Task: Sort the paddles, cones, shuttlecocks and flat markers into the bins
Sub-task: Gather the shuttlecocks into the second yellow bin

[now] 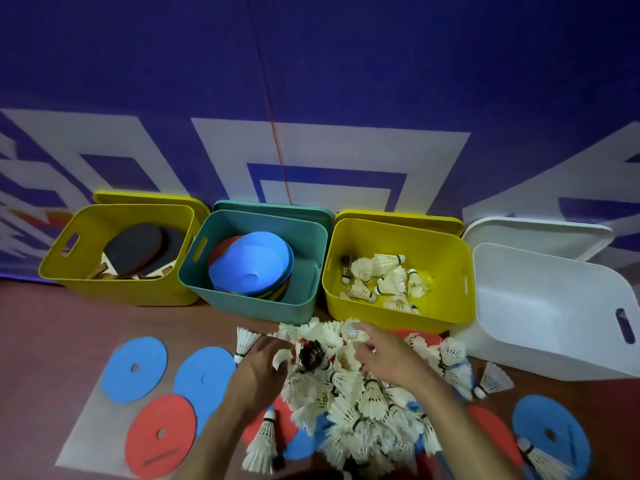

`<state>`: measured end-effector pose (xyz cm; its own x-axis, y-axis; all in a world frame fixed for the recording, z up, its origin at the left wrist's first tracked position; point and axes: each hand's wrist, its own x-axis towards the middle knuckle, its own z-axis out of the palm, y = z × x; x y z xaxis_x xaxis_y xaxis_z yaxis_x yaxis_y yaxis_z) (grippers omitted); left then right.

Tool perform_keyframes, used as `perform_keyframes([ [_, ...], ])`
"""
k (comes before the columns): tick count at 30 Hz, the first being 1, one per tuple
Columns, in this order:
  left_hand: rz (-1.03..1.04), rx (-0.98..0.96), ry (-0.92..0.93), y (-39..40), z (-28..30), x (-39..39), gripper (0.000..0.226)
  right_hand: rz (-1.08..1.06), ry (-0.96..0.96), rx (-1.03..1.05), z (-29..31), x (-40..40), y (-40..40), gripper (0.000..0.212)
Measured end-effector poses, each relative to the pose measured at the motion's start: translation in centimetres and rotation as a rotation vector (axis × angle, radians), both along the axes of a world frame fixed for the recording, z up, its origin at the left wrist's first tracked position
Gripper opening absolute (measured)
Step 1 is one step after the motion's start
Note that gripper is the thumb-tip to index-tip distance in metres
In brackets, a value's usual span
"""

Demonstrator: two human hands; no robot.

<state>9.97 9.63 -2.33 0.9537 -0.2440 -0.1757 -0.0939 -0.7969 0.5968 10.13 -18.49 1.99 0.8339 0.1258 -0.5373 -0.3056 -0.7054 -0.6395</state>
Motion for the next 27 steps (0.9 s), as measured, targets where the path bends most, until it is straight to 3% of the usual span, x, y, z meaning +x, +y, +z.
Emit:
perform_keyframes([
  [10,-0.242,0.172,0.194,-5.6,-3.6,0.4,0.030,0.128,0.126,-0.081,-4.4,-6.2,1.0,0.042],
  [16,-0.251,0.167,0.192,-6.7,-3.4,1.1,0.030,0.090,0.193,0.047,-4.7,-5.8,1.0,0.039],
  [22,-0.176,0.055,-0.009,-4.1,3.1,1.1,0.035,0.040,0.260,0.078,-4.9,-5.0,2.9,0.059],
  [27,-0.134,-0.005,-0.183,-2.8,8.3,2.2,0.028,-0.028,0.289,0.167,-4.9,-4.4,4.3,0.060],
])
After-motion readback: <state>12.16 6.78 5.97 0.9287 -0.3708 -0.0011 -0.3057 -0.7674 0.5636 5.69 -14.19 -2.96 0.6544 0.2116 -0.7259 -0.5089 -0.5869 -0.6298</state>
